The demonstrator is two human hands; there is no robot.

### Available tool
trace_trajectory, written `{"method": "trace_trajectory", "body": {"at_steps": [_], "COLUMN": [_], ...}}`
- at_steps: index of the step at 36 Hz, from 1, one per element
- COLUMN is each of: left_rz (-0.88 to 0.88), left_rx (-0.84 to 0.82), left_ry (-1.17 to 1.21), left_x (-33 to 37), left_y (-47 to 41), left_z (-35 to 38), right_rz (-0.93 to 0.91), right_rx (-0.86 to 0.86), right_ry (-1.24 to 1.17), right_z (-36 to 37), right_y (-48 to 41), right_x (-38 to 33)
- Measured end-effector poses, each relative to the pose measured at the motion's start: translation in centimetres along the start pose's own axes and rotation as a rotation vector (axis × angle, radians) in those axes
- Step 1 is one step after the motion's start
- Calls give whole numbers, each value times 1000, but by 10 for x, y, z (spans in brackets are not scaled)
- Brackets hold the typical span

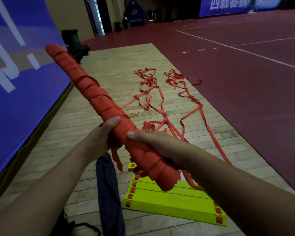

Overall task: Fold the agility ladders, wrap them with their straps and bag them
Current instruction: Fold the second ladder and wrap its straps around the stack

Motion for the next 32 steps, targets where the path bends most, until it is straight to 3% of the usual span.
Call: {"method": "trace_trajectory", "body": {"at_steps": [2, 6, 9, 12, 15, 20, 24, 29, 32], "left_rz": [-9, -40, -89, -122, -68, 48, -12, -8, 12], "left_rx": [-36, -83, -142, -188, -136, -5, -3, 94, 68], "left_ry": [6, 22, -62, -283, -349, -197, -57, -57, -20], "left_x": [1, 4, 9, 8, 9, 12, 10, 6, 2], "left_y": [2, 2, 0, 3, 2, -1, -3, -7, -6], "left_z": [3, -2, -9, -10, -9, -3, 6, 5, -5], "right_rz": [8, -215, -288, -347, -384, -462, -534, -576, -549], "right_rx": [-117, 137, 179, 231, 311, 541, 726, 766, 639], "right_ry": [-126, -11, 47, 228, 389, 742, 981, 1113, 936], "right_z": [6, 11, 8, -6, -18, -14, -2, 13, 13], "right_y": [8, -3, -6, -7, -9, -10, -11, -9, -10], "right_x": [-1, 2, 3, 0, -2, -3, -1, 9, 8]}}
Point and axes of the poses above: each hand's wrist, its own y-axis away from the middle knuckle, its own z-axis out of the palm, x = y × z, the point moved 3 cm from there along -y, towards the middle knuckle, and after that the axes turned 8 degrees about x, right-handed, at the moved point
